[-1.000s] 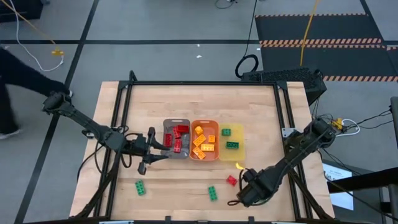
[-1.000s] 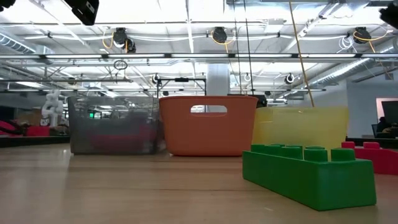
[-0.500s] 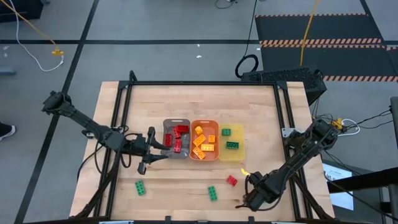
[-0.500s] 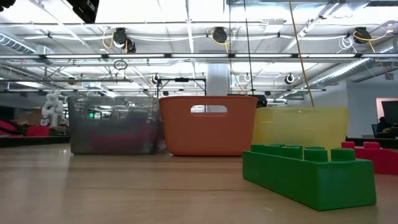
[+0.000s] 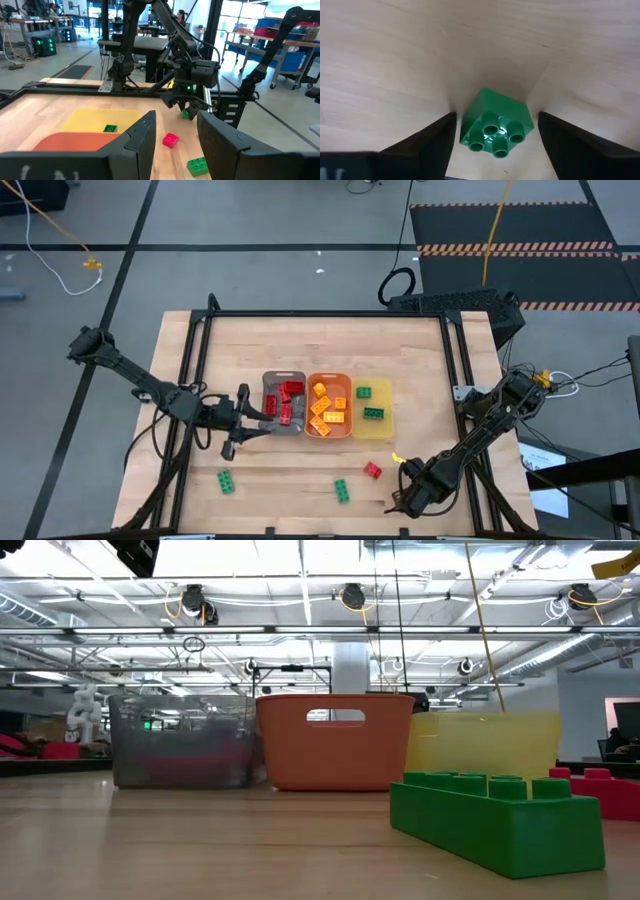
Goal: Sort & place blocks by color
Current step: Put the green game piece into the yellow bin
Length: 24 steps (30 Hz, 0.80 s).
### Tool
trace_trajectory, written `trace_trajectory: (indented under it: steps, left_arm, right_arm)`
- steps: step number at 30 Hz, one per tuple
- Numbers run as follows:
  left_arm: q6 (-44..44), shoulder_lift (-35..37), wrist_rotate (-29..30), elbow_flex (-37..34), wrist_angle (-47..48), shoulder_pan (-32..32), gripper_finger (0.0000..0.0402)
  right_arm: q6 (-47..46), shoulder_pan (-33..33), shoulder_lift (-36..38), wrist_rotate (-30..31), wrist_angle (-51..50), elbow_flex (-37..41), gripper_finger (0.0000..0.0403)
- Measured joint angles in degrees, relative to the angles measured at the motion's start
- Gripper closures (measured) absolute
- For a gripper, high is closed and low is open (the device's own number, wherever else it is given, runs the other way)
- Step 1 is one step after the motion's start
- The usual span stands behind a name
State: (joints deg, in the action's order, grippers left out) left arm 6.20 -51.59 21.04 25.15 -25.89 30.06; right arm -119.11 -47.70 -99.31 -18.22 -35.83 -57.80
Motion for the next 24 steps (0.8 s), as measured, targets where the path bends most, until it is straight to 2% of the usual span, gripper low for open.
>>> trace_trajectory:
  steps: [7,16,24]
  left_arm:
    - [0.0,0.0,0.0,0.0,0.0,0.0,0.0259]
    - [0.1,0.0,0.0,0.0,-0.1,0.0,0.0259]
    - [0.1,0.0,0.0,0.0,-0.1,0.0,0.0259]
  right_arm:
    - [0.2,0.1,0.3,0.0,0.7,0.1,0.0176]
    - [5.5,1.2,1.4,0.0,0.3,0.3,0.0278]
    - [13.7,4.2,3.6,2.7,0.0,0.3,0.0279]
